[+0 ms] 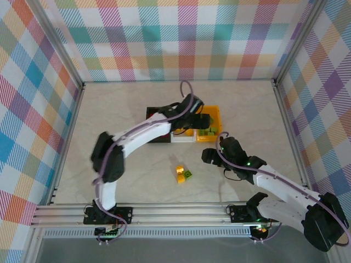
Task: Sort the legos into containers by color
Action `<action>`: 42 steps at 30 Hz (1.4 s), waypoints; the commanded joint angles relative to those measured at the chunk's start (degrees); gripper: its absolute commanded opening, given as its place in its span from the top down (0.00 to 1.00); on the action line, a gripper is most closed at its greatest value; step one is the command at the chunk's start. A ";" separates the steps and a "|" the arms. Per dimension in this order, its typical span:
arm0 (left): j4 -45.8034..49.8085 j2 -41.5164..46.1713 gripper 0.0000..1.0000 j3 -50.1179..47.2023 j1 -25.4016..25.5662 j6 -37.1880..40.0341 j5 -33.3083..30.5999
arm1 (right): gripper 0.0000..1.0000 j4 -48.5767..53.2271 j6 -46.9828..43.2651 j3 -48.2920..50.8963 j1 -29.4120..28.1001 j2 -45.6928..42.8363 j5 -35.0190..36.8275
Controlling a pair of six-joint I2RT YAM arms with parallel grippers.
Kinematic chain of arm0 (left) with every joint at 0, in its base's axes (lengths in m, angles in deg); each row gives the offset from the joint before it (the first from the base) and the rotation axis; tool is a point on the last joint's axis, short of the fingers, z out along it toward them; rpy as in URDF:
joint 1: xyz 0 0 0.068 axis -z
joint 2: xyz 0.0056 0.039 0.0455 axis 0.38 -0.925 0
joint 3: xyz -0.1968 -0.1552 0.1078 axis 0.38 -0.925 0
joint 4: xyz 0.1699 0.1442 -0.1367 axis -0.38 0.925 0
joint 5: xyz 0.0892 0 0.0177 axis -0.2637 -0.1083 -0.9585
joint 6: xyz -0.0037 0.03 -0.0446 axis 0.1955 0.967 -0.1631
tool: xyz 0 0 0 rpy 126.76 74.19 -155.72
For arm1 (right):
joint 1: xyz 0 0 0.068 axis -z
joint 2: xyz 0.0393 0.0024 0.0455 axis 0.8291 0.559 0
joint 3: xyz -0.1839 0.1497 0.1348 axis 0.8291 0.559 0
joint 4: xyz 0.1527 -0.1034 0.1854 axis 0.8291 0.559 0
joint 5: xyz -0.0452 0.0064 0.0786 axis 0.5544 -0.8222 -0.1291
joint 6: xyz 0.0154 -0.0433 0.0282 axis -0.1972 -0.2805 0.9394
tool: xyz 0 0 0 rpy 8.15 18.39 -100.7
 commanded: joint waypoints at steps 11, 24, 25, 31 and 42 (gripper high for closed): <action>-2.48 53.91 0.00 -52.26 4.25 -13.86 -9.60 | 0.16 -6.77 -2.17 -7.08 -15.30 14.47 2.09; 11.09 76.55 0.00 -63.16 4.27 -19.80 -13.03 | 0.25 2.54 -2.11 -25.06 -22.64 39.71 8.34; 11.25 76.49 0.00 -63.19 4.31 -19.72 -12.99 | 0.28 3.11 -1.80 -25.62 -22.82 40.61 8.52; 11.06 75.61 0.00 -62.85 4.28 -19.09 -12.81 | 0.46 3.09 -1.59 -26.67 -23.70 42.42 8.87; 8.73 71.51 0.00 -61.39 4.26 -16.86 -11.15 | 0.71 0.93 -1.65 -26.08 -24.01 36.74 11.72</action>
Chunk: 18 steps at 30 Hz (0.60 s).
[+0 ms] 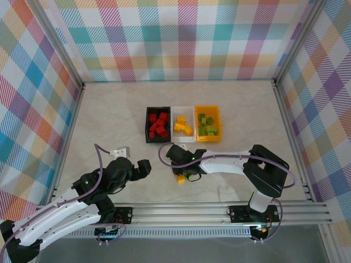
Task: Sort the legos into containers by color
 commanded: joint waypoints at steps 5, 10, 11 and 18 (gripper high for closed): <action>-2.93 -5.33 0.00 1.43 0.24 2.33 1.57 | 0.72 1.40 -3.29 -4.78 2.57 -8.95 3.59; -4.06 -5.60 0.00 1.27 0.25 2.70 1.63 | 0.72 1.91 -5.97 -10.04 9.32 -9.75 0.88; -4.14 -5.51 0.00 1.25 0.26 2.75 1.58 | 0.72 1.87 -6.24 -11.00 10.62 -9.12 0.40; -4.77 -7.17 0.00 1.37 0.24 4.09 2.76 | 0.71 3.63 -6.26 -22.16 18.98 1.30 -1.50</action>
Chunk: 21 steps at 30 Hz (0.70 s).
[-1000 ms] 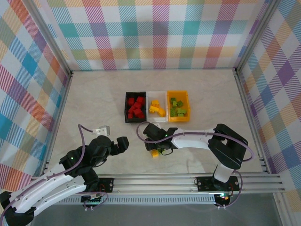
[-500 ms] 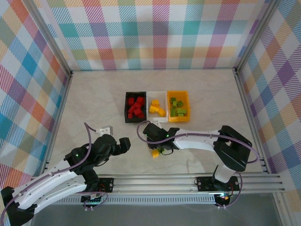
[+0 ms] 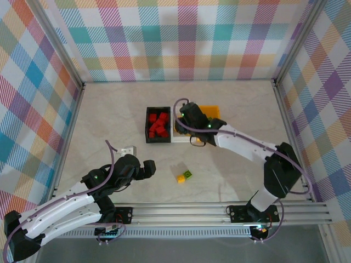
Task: Sort the legos into containers by color
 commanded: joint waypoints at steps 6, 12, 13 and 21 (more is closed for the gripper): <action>-1.85 -2.95 0.00 1.98 0.33 3.71 2.47 | 0.68 6.60 0.72 -14.14 5.51 13.10 0.04; -3.17 -6.12 0.00 2.57 0.47 5.43 5.22 | 0.36 9.19 0.71 -20.91 6.65 17.23 -1.06; -3.55 -6.66 0.00 2.72 0.57 5.73 5.63 | 0.31 9.02 0.58 -20.97 6.65 16.85 -1.18; -8.06 -12.11 0.00 4.63 2.26 9.22 9.25 | 0.19 4.39 0.41 -11.46 6.58 6.98 -3.72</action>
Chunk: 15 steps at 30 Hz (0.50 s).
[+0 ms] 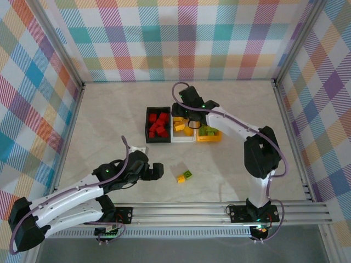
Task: Sort the legos into containers by color
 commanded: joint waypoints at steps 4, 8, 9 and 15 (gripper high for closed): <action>-5.51 -7.77 0.00 4.08 3.45 5.09 3.85 | 0.18 -4.26 0.57 12.37 -0.67 -12.94 -3.50; -7.59 -13.76 0.00 5.54 5.76 6.77 4.61 | 0.17 -6.87 2.43 22.81 -1.32 -20.84 -4.73; -8.47 -15.14 0.00 5.74 6.48 7.27 4.97 | 0.17 -7.60 3.09 25.69 -1.57 -22.97 -5.06; -13.57 -22.62 0.03 6.11 9.60 9.84 7.70 | 0.16 -9.29 6.74 38.94 -3.23 -34.69 -5.24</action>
